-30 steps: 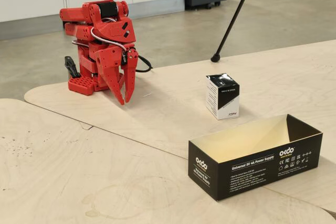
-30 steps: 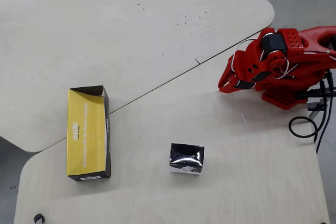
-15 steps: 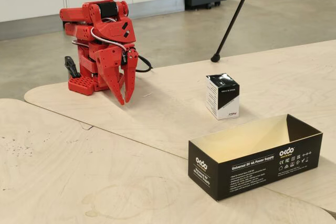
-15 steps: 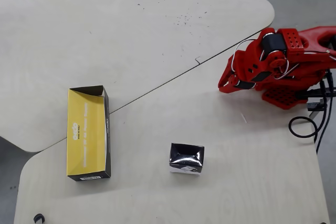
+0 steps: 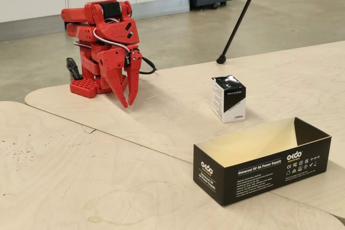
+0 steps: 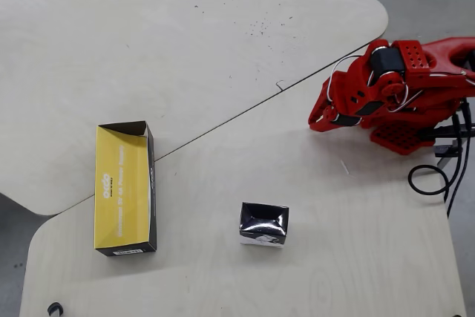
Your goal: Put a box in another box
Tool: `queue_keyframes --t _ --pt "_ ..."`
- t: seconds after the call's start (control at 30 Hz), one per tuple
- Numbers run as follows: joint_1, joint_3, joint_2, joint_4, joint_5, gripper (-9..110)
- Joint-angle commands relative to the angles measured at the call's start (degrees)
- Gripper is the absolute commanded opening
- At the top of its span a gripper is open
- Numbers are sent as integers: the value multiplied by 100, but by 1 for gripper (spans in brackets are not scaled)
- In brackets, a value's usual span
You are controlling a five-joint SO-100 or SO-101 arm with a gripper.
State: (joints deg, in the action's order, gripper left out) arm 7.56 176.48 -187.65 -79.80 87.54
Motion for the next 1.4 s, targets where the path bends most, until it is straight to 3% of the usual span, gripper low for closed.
queue_keyframes --t 0.0,1.27,1.37 --pt "-26 18 18 -62 18 0" --pt "316 26 18 -79 211 3" --pt "536 26 18 97 -413 3"
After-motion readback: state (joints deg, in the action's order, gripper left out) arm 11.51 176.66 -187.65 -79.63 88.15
